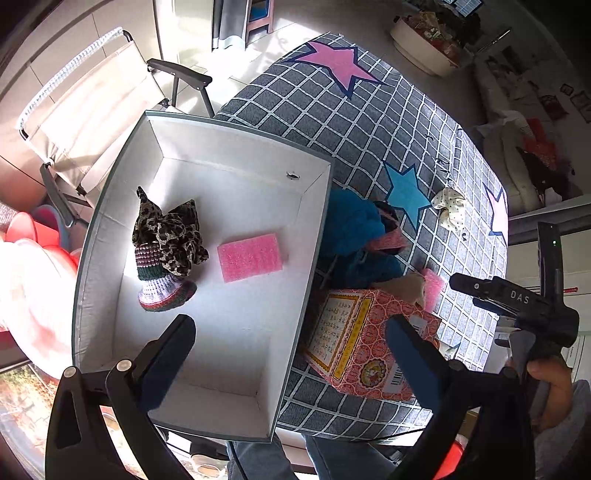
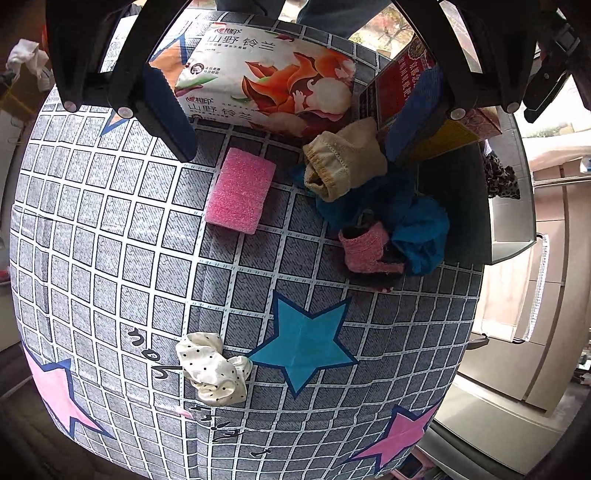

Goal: Organize soft objects
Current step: 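Open the left tool to drop the scrunchie while the right tool releases the sponge, then grasp the white polka-dot scrunchie with the left tool while the right tool grasps the pink knit sock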

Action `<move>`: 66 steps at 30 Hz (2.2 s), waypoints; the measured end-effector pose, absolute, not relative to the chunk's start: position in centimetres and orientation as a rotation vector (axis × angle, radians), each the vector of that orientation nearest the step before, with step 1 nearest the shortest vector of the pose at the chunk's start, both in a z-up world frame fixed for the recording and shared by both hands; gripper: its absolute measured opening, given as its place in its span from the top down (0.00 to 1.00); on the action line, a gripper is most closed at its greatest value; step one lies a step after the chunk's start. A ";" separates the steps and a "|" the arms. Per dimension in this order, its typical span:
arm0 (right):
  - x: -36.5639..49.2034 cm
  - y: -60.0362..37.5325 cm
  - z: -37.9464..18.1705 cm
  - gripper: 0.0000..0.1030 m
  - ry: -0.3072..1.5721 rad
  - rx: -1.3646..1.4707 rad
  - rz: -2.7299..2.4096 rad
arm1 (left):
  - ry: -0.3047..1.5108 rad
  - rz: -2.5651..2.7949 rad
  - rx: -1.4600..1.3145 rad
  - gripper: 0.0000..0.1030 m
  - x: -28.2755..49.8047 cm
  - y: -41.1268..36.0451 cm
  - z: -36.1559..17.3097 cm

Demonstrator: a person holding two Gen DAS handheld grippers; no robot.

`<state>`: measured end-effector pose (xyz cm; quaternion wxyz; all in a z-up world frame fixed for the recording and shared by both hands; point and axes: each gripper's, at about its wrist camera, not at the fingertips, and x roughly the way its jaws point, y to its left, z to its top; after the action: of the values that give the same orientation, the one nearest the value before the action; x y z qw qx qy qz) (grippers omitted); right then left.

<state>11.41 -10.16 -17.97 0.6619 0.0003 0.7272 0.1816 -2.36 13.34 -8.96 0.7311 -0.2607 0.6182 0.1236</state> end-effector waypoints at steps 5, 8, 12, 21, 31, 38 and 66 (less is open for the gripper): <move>12.4 -5.2 -19.3 0.00 1.655 -0.050 0.574 | 1.374 0.282 -0.564 0.00 -2.3 12.9 -8.6; 14.1 -2.8 -21.2 0.00 1.659 -0.094 0.577 | 1.378 0.304 -0.560 0.00 -2.6 12.9 -8.3; 15.7 -1.4 -24.4 0.00 1.724 -0.090 0.582 | 1.390 0.331 -0.575 0.00 -3.2 13.0 -8.2; 15.1 0.9 -27.7 0.54 1.804 -0.059 0.696 | 1.423 0.346 -0.557 0.00 -2.7 12.2 -8.5; 16.6 -13.3 -24.2 0.76 1.671 0.084 0.432 | 1.421 0.238 -0.496 0.00 1.2 9.6 -8.1; 14.9 -25.1 -24.1 0.76 1.692 0.179 0.183 | 1.437 0.121 -0.477 0.00 5.2 5.5 -7.9; 15.6 -31.5 -25.8 0.47 1.563 0.124 0.164 | 1.571 0.253 -0.335 0.15 29.9 -10.6 -26.2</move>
<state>15.62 -31.52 -25.78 0.7049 0.0560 0.7032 0.0737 29.91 -10.58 -26.15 0.6872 -0.1494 0.7019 0.1128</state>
